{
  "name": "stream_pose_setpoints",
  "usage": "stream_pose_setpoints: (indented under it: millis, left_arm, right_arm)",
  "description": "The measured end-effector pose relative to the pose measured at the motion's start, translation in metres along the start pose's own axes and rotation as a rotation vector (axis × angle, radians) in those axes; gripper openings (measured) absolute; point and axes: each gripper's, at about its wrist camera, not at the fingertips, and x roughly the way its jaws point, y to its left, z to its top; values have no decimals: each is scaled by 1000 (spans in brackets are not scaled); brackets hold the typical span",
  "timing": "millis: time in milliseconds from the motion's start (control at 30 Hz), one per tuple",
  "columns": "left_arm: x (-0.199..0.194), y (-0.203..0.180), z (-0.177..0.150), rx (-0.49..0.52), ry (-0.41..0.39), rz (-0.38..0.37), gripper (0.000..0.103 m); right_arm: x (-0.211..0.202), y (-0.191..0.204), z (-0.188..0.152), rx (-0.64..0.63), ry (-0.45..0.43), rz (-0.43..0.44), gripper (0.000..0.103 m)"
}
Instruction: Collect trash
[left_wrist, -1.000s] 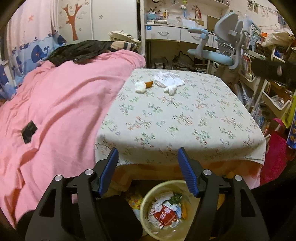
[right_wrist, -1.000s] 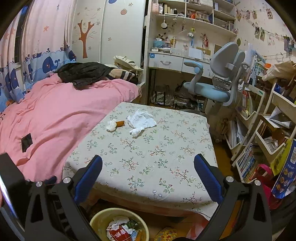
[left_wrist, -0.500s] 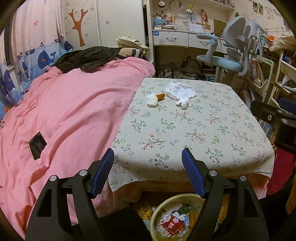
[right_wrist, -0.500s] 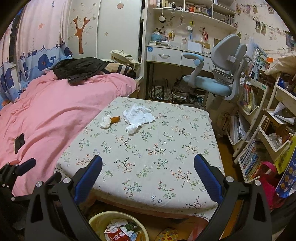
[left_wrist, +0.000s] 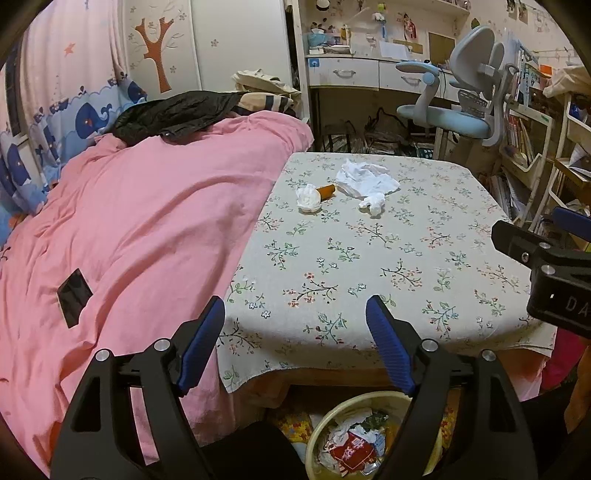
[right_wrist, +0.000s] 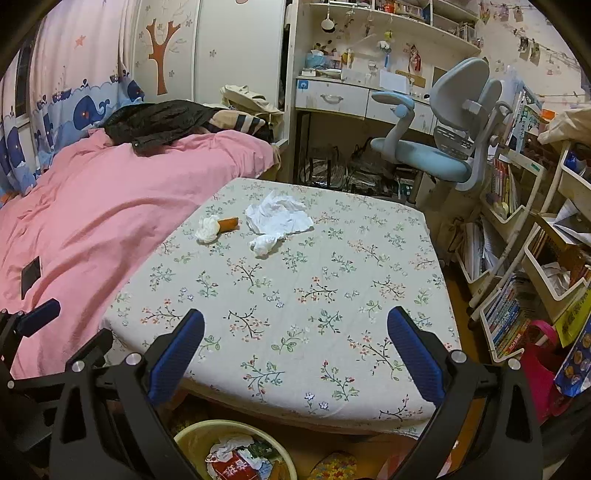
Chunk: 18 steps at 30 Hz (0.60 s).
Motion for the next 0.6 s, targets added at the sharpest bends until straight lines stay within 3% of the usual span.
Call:
stream_pose_setpoints:
  millis: [433,600]
  left_arm:
    - [13,0,8,4,14,7,78]
    - [29,1,26,27,17,16,78]
  right_arm:
    - [17,4,10,-44,25,-11,95]
    - [31,7,17,-84,41,-18,95]
